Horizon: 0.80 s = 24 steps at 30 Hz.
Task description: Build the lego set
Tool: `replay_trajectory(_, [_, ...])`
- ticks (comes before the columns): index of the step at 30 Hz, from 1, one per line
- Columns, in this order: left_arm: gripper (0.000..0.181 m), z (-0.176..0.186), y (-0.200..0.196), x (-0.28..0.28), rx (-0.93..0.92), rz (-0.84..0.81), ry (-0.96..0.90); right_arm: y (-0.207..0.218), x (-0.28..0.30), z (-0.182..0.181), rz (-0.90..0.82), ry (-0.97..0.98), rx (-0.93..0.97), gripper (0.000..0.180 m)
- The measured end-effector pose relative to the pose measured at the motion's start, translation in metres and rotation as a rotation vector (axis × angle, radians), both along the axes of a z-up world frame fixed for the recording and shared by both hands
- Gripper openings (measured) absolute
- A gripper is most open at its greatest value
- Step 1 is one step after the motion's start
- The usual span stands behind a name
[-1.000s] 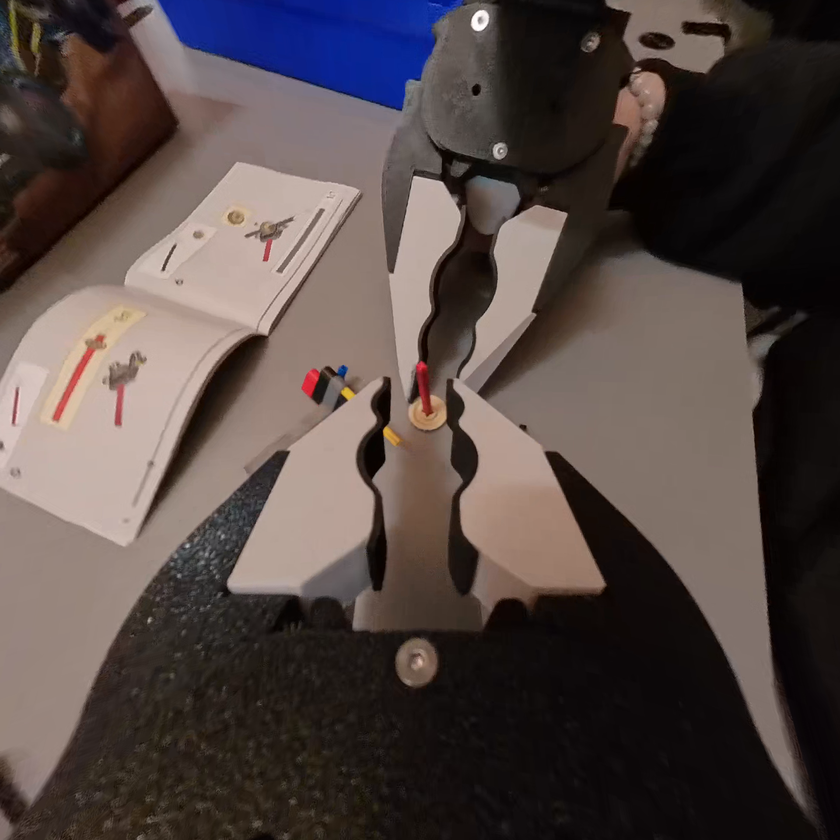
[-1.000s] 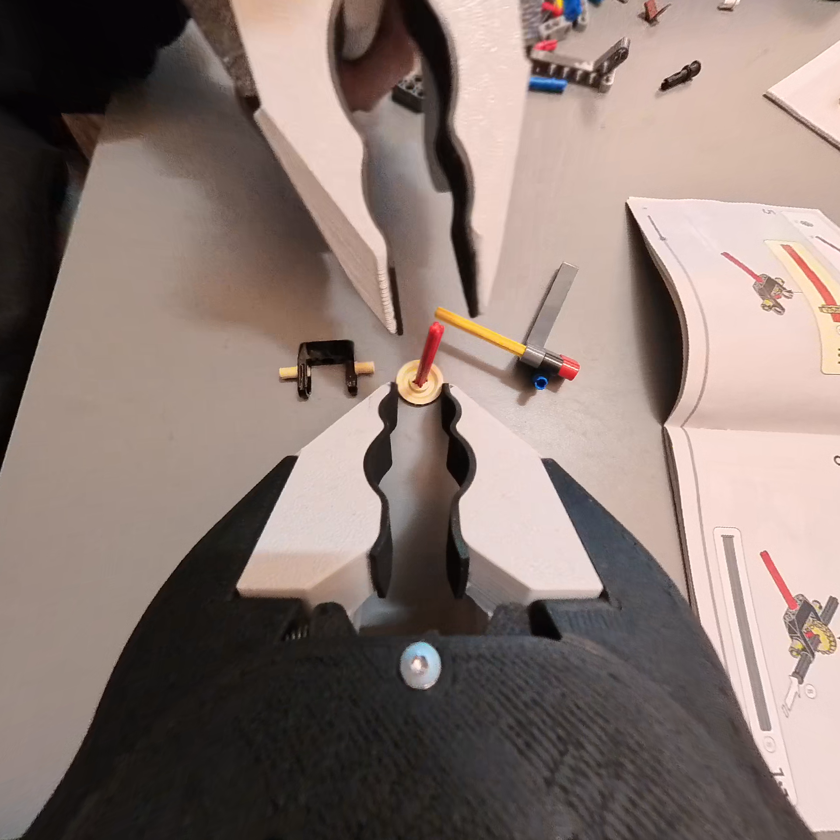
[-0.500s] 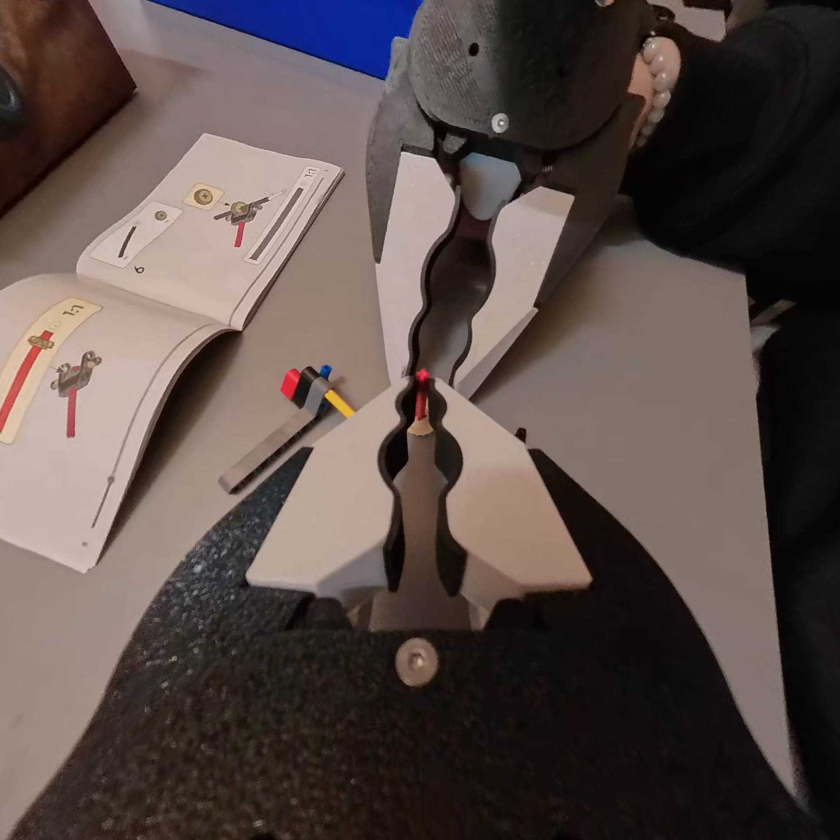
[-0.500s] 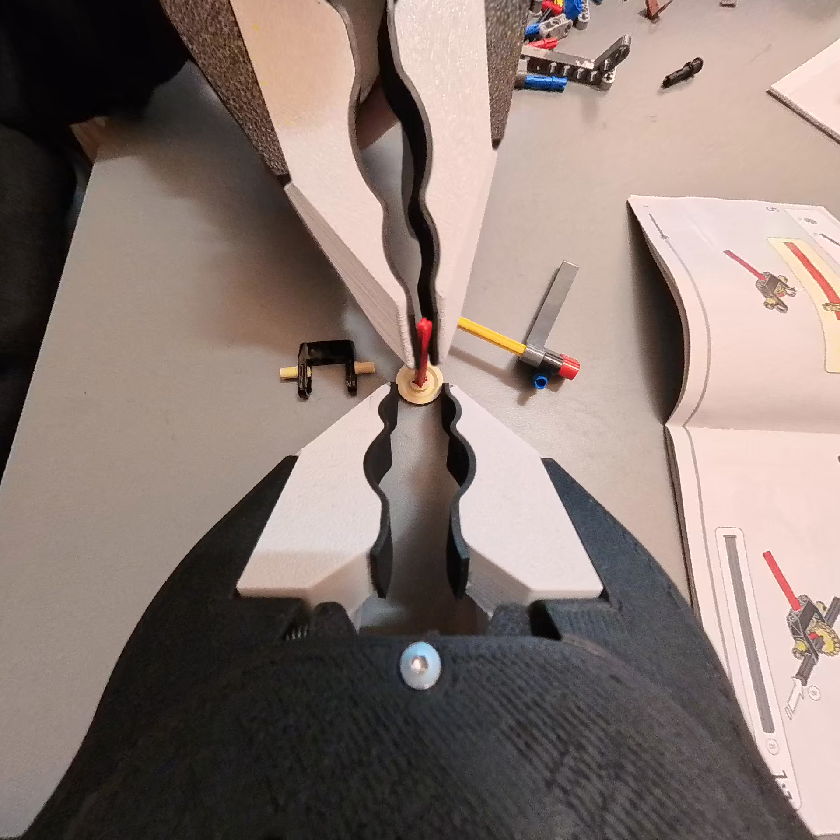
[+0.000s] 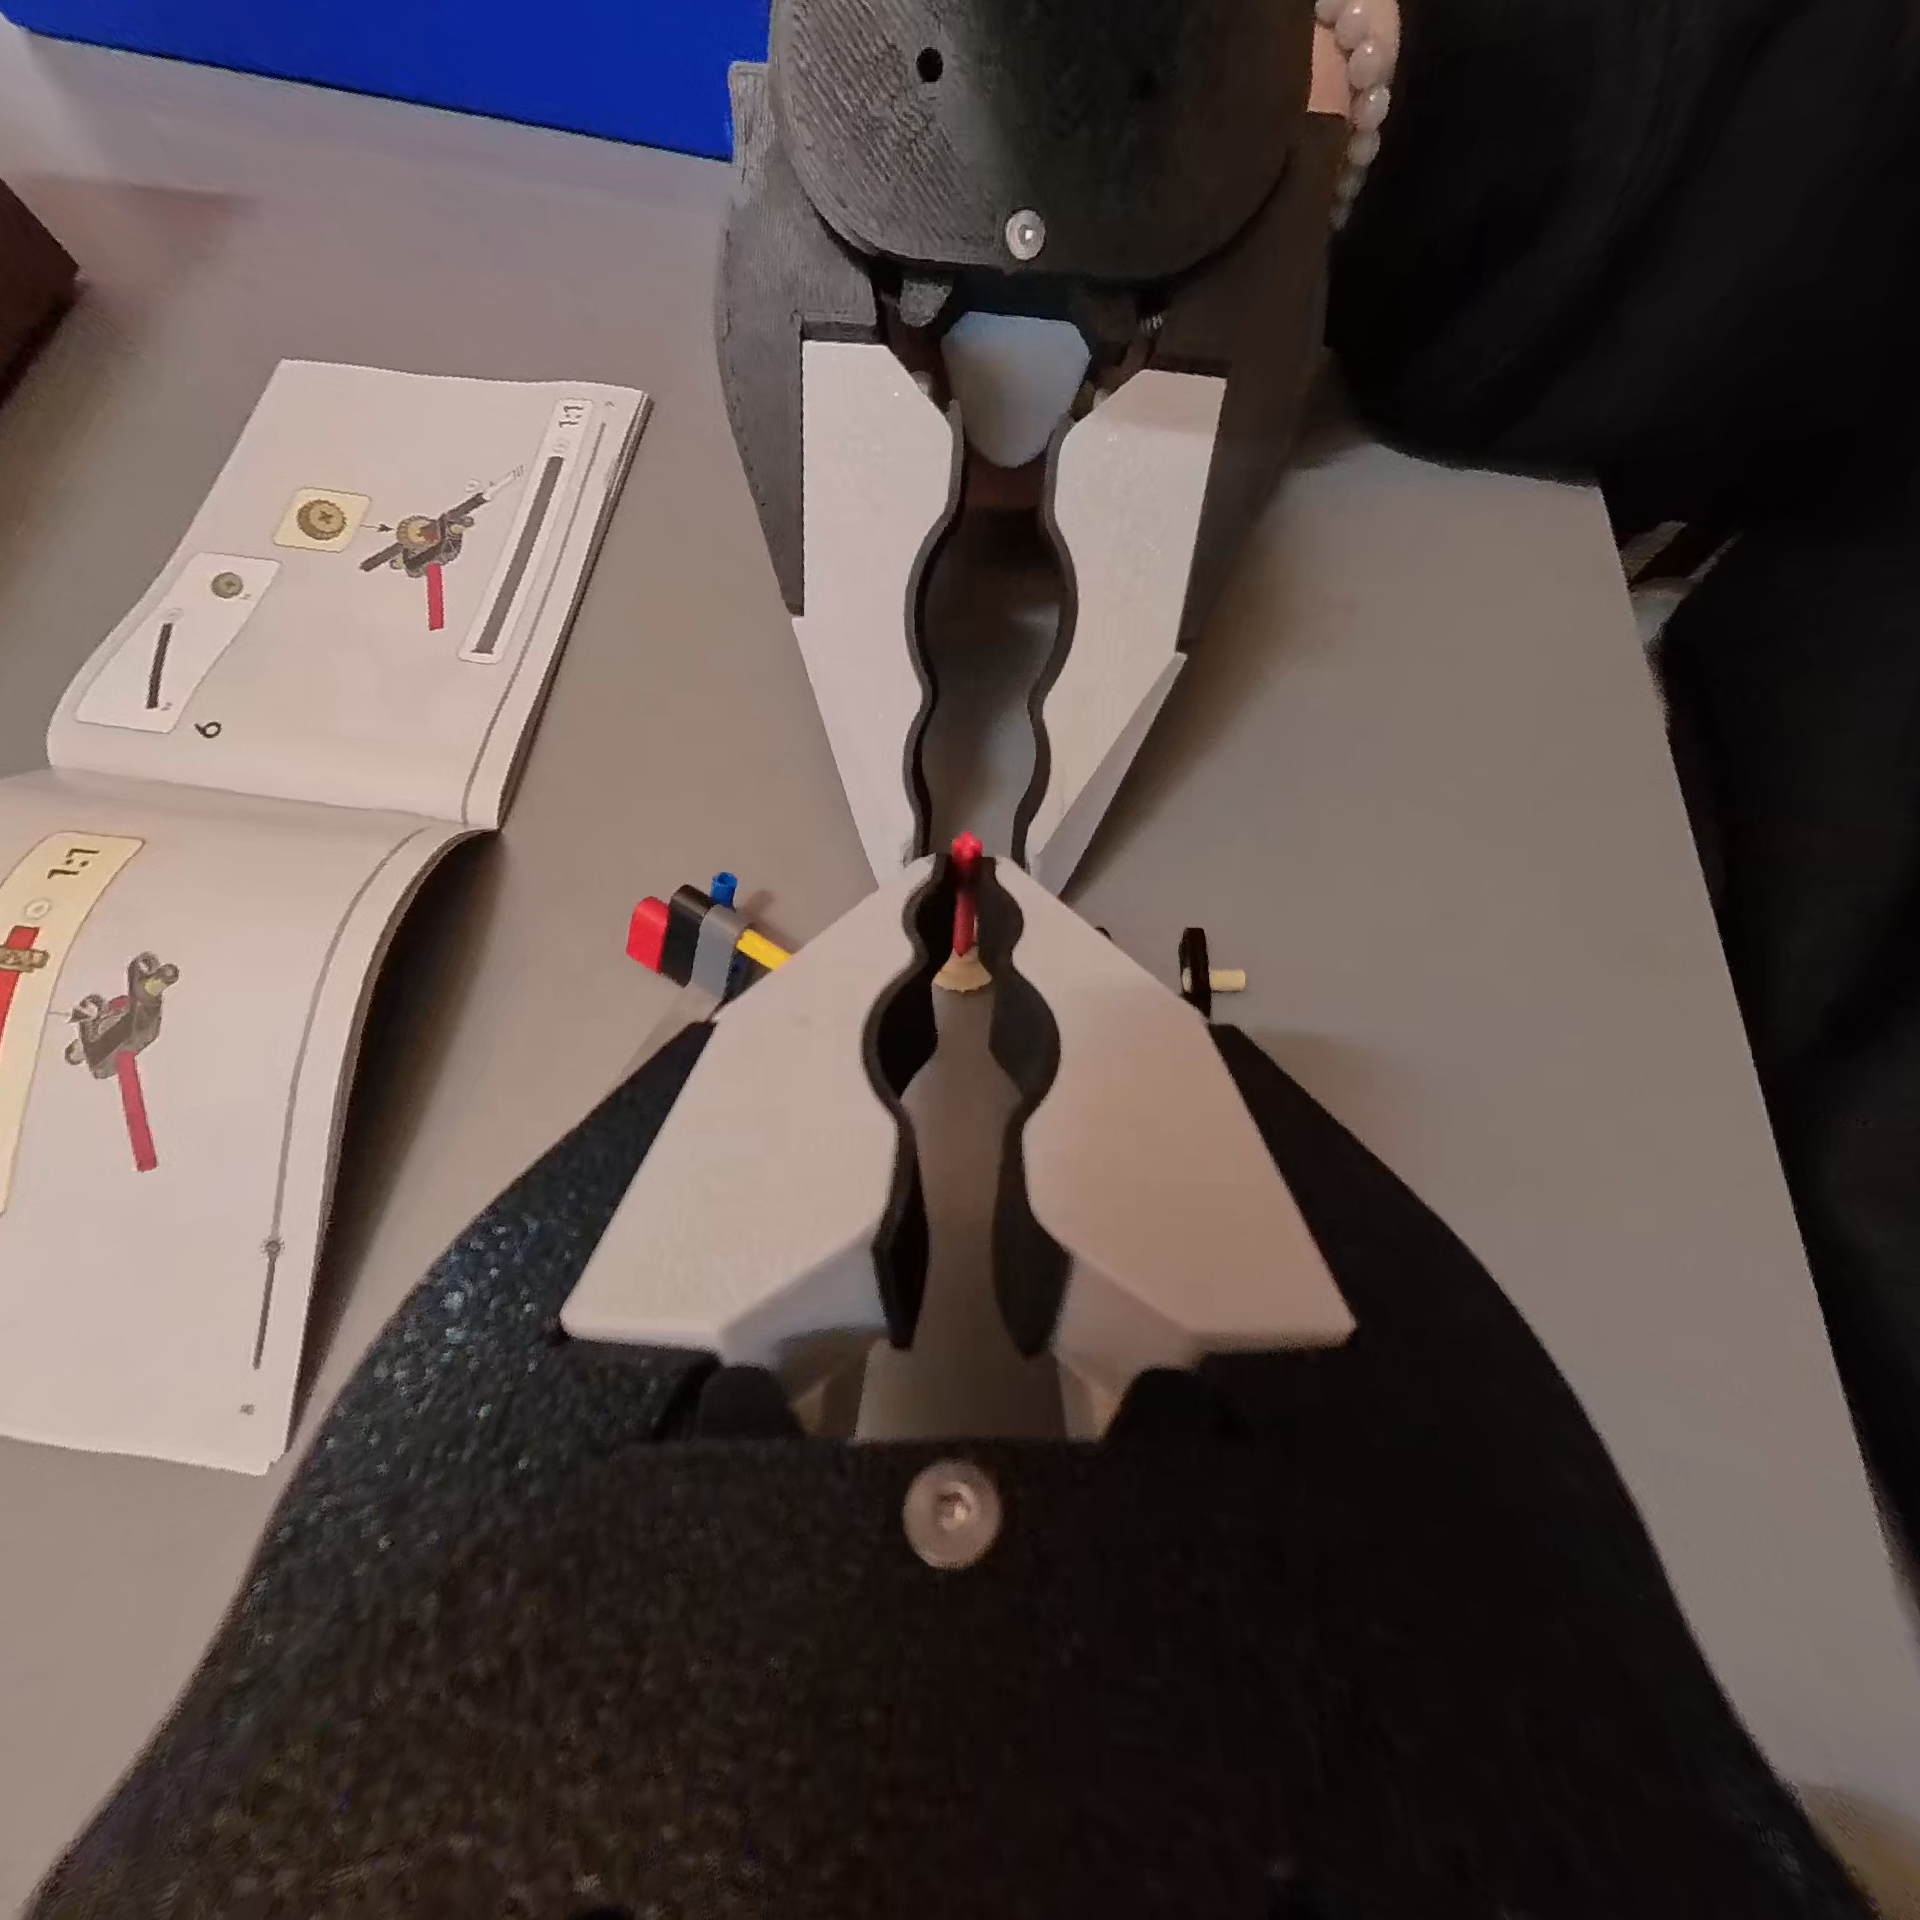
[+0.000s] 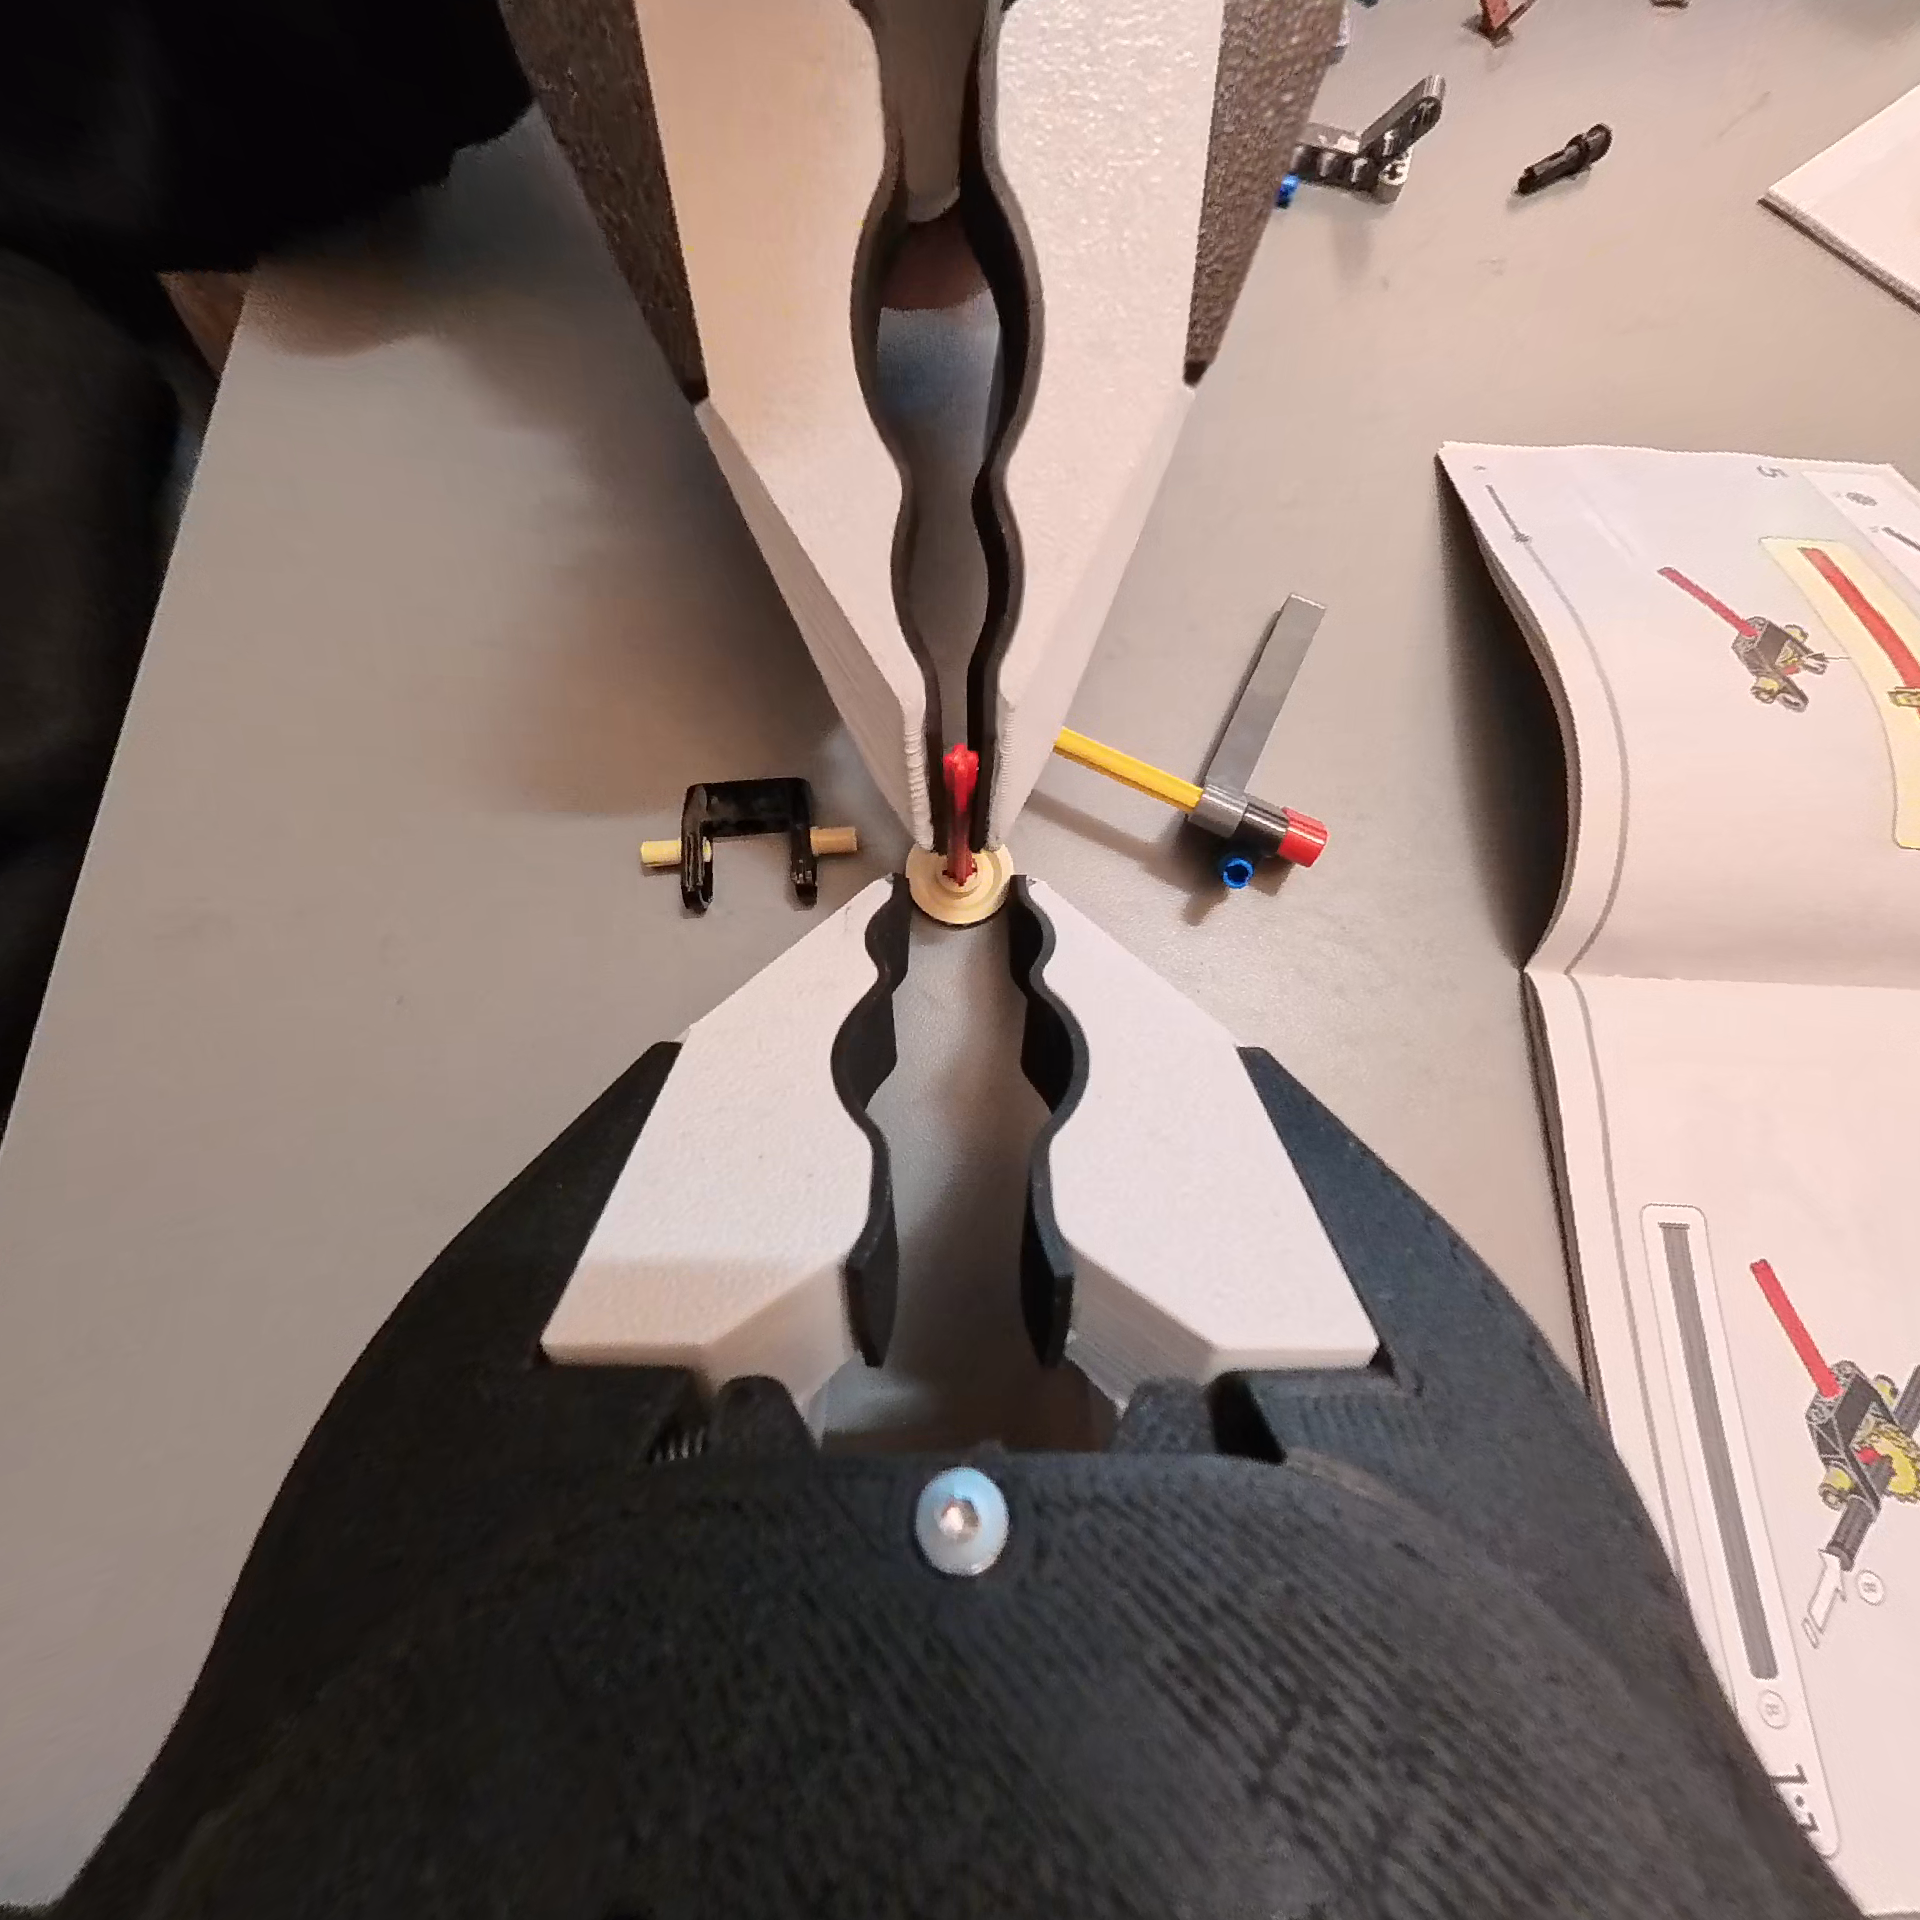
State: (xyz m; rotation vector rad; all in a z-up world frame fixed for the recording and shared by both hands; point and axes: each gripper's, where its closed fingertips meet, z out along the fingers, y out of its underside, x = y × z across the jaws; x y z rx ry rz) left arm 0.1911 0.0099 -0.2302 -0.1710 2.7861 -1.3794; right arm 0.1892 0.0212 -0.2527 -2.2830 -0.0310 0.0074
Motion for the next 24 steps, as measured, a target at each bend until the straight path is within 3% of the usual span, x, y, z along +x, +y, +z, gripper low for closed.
replay_trajectory(9, [0.003,0.0,0.001,0.0,-0.039,0.017,-0.002,0.0,0.0,0.0,0.001,-0.001,0.0,0.018])
replay_trajectory(16, [0.002,0.005,0.003,0.0,-0.099,0.023,-0.081,-0.004,0.002,0.001,-0.019,0.03,0.006,0.043])
replay_trajectory(20, [0.003,0.054,0.006,0.011,-0.435,0.15,-0.016,-0.005,0.012,0.018,-0.068,-0.001,0.108,0.033])
replay_trajectory(24, [0.003,0.112,0.02,0.016,-0.881,0.222,0.142,-0.001,0.021,0.094,-0.134,-0.054,0.531,0.024])
